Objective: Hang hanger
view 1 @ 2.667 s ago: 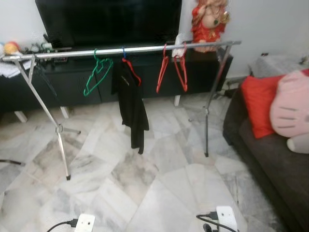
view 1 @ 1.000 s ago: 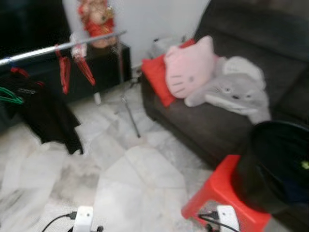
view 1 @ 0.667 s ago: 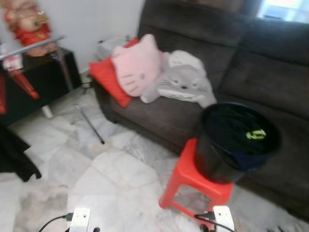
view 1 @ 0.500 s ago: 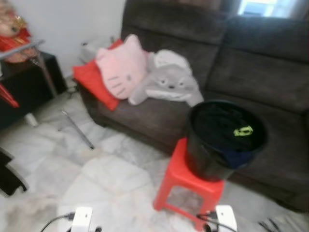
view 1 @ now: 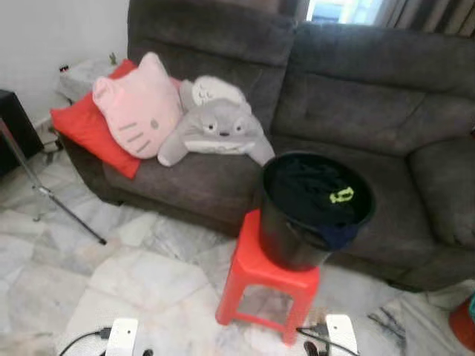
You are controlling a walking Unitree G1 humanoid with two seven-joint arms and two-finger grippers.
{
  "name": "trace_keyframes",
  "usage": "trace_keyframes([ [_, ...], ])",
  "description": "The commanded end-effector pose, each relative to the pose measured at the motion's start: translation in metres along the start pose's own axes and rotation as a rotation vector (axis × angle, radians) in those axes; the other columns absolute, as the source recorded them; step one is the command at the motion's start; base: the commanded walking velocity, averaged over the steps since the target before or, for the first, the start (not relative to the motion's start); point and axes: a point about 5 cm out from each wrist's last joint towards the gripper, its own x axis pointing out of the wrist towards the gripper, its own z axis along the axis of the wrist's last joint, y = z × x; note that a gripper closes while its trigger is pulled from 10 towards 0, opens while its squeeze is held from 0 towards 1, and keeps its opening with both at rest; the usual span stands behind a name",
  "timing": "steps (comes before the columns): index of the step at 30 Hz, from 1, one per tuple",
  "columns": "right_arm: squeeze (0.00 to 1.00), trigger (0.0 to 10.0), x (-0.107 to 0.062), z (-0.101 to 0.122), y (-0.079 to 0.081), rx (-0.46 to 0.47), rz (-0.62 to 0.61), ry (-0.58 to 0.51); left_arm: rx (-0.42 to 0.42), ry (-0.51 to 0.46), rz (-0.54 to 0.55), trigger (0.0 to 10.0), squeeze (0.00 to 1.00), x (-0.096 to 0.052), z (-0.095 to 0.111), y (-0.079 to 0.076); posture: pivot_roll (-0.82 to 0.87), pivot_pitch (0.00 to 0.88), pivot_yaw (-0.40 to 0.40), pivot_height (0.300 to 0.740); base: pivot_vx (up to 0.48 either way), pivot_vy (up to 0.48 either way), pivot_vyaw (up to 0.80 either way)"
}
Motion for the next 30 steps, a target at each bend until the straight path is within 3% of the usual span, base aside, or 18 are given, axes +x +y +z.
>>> trace_keyframes([
  [1,0.00,10.0,0.0002,0.0050,-0.0048,0.010,-0.021,-0.020,-0.004,0.003,-0.007,10.0,0.00,0.0001,-0.0004,-0.0038,-0.07,0.000,-0.031,0.740,0.000,0.000,0.00],
  [7,0.00,10.0,0.0002,0.0046,-0.0053,0.019,-0.028,-0.018,-0.008,-0.002,-0.009,10.0,0.00,0.0001,0.0000,-0.0044,-0.07,0.000,-0.031,0.740,0.000,0.000,0.00],
  [22,0.00,10.0,0.0001,0.0042,-0.0049,0.017,-0.033,-0.019,-0.015,-0.012,-0.006,10.0,0.00,-0.0002,0.0001,-0.0034,-0.06,0.000,-0.030,0.740,0.000,0.000,-0.73],
  [30,0.00,10.0,-0.0004,0.0101,-0.0041,0.010,-0.031,-0.090,-0.012,-0.010,-0.014,10.0,0.00,0.0000,0.0005,-0.0040,-0.07,0.000,-0.025,0.740,0.000,0.000,0.00],
])
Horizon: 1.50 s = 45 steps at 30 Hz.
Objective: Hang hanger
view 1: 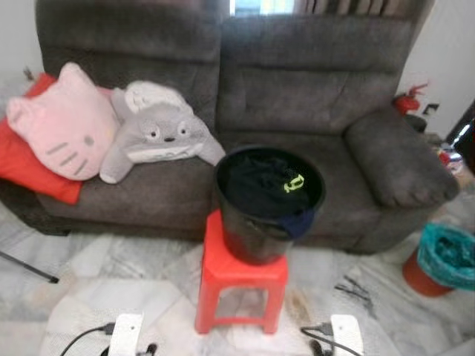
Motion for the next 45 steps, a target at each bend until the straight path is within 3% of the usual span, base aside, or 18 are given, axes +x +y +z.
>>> trace_keyframes([
  [1,0.00,10.0,-0.001,0.005,-0.006,-0.006,-0.026,-0.051,-0.009,0.009,-0.015,10.0,0.00,0.000,-0.001,-0.004,-0.07,0.000,-0.025,0.740,0.000,0.000,0.00],
  [8,0.00,10.0,-0.005,0.016,-0.009,0.041,-0.110,-0.221,-0.007,0.008,-0.013,10.0,0.00,0.000,-0.001,-0.004,-0.10,0.000,-0.020,0.740,0.000,0.000,0.00],
  [13,0.00,10.0,-0.008,0.022,-0.010,0.027,-0.154,-0.308,0.000,0.005,-0.013,10.0,0.00,0.000,-0.001,-0.003,-0.10,0.000,-0.016,0.740,0.000,0.000,0.00],
  [16,0.00,10.0,-0.009,0.025,-0.009,-0.031,-0.157,-0.345,0.003,0.004,-0.012,10.0,0.00,0.000,-0.001,-0.002,-0.11,0.000,-0.012,0.740,0.000,0.000,0.00],
  [17,0.00,10.0,-0.031,0.073,-0.025,-0.067,-0.185,-0.672,0.002,0.002,-0.010,10.0,0.00,0.000,-0.001,-0.002,-0.11,0.000,-0.010,0.740,0.000,0.000,0.00],
  [18,0.00,10.0,-0.044,0.091,-0.029,-0.071,-0.193,-0.788,0.001,0.002,-0.010,10.0,0.00,0.000,-0.001,-0.002,-0.12,0.000,-0.008,0.740,0.000,0.000,0.00],
  [19,0.00,10.0,-0.057,0.108,-0.030,-0.064,-0.198,-0.883,0.001,0.001,-0.009,10.0,0.00,0.000,-0.001,-0.002,-0.12,0.000,-0.007,0.740,0.000,0.000,0.00],
  [20,0.00,10.0,-0.057,0.108,-0.030,-0.064,-0.198,-0.883,0.001,0.001,-0.009,10.0,0.00,0.000,-0.001,-0.002,-0.12,0.000,-0.007,0.740,0.000,0.000,0.00],
  [22,0.00,10.0,-0.061,0.129,-0.027,-0.053,-0.199,-0.953,0.001,0.000,-0.010,10.0,0.00,0.000,0.000,-0.003,-0.12,0.000,-0.006,0.740,0.000,0.000,0.00],
  [28,0.00,10.0,-0.061,0.146,-0.016,-0.046,-0.168,-0.997,-0.001,-0.001,-0.010,10.0,0.00,0.000,0.000,-0.003,-0.11,0.000,-0.007,0.740,0.000,0.000,0.00],
  [35,0.00,10.0,-0.073,0.165,-0.009,-0.063,-0.110,-0.977,0.016,0.001,-0.005,10.0,0.00,0.000,0.000,-0.003,-0.12,0.000,-0.006,0.740,0.000,0.000,0.00],
  [45,0.00,10.0,-0.086,0.192,0.005,-0.125,-0.027,-1.029,0.010,0.002,-0.011,10.0,0.00,0.000,-0.001,-0.005,-0.12,0.000,-0.010,0.740,0.172,0.000,0.00],
])
